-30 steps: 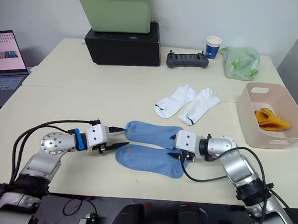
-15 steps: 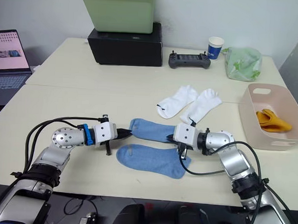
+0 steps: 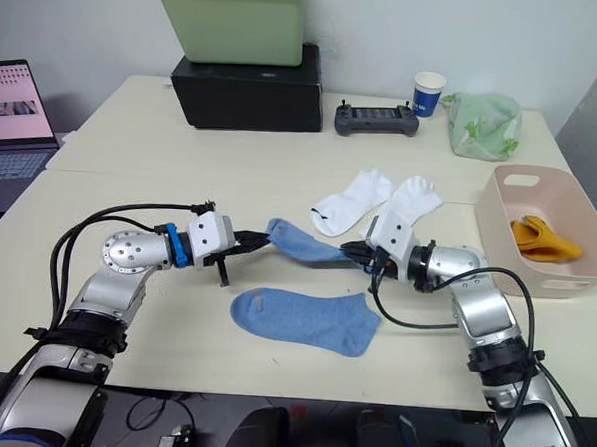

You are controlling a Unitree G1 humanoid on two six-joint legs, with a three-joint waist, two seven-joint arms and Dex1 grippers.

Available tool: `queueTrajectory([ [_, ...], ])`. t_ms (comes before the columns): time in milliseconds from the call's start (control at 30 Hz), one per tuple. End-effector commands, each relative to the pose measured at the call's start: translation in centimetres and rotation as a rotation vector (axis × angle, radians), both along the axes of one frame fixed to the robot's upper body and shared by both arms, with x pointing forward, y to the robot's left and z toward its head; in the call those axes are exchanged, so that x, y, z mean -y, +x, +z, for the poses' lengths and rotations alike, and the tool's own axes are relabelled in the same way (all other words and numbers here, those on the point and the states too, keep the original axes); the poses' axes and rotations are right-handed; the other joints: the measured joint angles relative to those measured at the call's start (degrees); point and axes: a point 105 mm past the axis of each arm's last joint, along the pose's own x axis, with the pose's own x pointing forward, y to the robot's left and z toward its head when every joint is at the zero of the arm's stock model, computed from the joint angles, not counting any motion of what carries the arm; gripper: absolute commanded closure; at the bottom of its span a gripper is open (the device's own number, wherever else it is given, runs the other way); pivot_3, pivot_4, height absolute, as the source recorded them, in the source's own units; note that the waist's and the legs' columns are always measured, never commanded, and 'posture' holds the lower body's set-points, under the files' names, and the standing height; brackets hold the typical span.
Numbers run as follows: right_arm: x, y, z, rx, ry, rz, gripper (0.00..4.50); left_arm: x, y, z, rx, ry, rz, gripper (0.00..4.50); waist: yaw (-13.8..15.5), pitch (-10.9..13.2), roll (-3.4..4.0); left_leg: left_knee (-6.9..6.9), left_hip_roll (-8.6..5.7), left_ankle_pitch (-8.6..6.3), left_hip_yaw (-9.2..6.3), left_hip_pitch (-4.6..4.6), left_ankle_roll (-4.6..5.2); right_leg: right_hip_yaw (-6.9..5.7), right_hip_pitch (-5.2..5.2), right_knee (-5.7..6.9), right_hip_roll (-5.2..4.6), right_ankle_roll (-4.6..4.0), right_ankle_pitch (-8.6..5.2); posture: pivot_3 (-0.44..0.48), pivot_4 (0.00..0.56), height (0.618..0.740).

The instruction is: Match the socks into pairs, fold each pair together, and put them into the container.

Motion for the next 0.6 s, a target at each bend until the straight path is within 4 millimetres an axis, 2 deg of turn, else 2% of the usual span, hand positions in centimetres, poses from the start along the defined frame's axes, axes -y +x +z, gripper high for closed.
queueTrajectory([
  [33,-0.1,-1.1,3.7,0.039,0.064,0.053,4.5,-0.5,-1.5,2.0,0.012,-0.011,-0.031,4.48,-0.11,0.0,0.0,0.0,0.01,0.0,0.0,0.0,0.0,0.01,0.0,0.01,0.0,0.0,0.0,0.0,0.15,0.74],
  [200,-0.2,-3.7,5.0,-0.049,0.082,0.135,4.5,-0.6,-4.5,3.7,-0.066,0.011,-0.097,4.48,0.02,0.0,0.0,-0.01,0.05,0.0,-0.08,-0.01,0.0,0.07,0.01,-0.01,0.01,0.0,0.0,0.0,0.15,0.74],
  [367,0.3,-9.0,4.6,-0.332,0.093,0.27,4.5,-0.8,-9.9,4.8,-0.397,-0.02,-0.169,4.48,0.01,0.02,0.01,-0.03,0.05,-0.01,-0.18,-0.1,0.01,0.05,0.0,-0.12,-0.01,0.0,-0.01,0.0,0.15,0.74],
  [500,0.1,-11.5,3.6,-0.554,0.167,0.271,4.5,-1.4,-13.0,3.4,-0.655,0.002,-0.159,4.48,0.01,0.02,0.01,-0.03,0.04,-0.01,-0.18,0.05,0.01,0.04,0.11,-0.07,-0.01,0.0,-0.02,0.0,0.15,0.74],
  [600,-0.4,-12.4,2.8,-0.638,0.192,0.258,4.5,-1.5,-13.5,2.6,-0.735,-0.008,-0.13,4.48,-0.03,0.02,0.01,-0.13,0.05,-0.01,-0.11,0.17,0.01,0.09,0.16,-0.05,0.0,0.01,-0.03,0.0,0.15,0.74],
])
